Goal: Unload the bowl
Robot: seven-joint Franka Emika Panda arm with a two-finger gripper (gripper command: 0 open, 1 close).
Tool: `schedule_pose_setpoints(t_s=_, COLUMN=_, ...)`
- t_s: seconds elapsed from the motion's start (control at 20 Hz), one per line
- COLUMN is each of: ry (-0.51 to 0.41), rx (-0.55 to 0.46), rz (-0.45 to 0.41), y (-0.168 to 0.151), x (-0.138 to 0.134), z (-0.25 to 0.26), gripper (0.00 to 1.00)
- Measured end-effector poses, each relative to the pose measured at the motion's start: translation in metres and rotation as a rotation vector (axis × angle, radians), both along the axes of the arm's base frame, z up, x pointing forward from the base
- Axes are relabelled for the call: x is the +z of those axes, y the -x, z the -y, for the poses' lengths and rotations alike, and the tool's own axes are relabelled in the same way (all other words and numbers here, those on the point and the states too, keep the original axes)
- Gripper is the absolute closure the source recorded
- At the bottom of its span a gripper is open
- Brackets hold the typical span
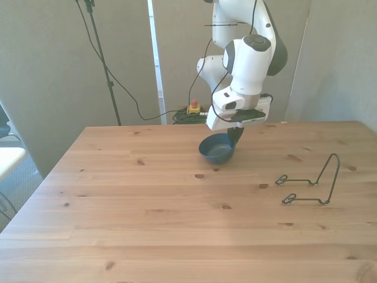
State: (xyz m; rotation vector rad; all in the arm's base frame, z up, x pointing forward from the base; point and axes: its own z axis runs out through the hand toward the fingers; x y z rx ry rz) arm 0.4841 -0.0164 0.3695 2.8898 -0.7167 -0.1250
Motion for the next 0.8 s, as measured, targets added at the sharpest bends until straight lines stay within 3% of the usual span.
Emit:
schedule_pose_setpoints(t_s=0.15, ry=0.023, rx=-0.010, rz=-0.005, y=-0.003, x=-0.003, z=-0.003, gripper=1.00)
schedule_pose_setpoints(t_s=0.2, ry=0.024, rx=-0.010, rz=-0.005, y=-0.004, x=-0.003, z=-0.005, gripper=0.00)
schedule_pose_setpoints(t_s=0.8, ry=0.026, rx=0.006, rz=0.002, y=-0.006, x=0.000, z=-0.014, gripper=0.00)
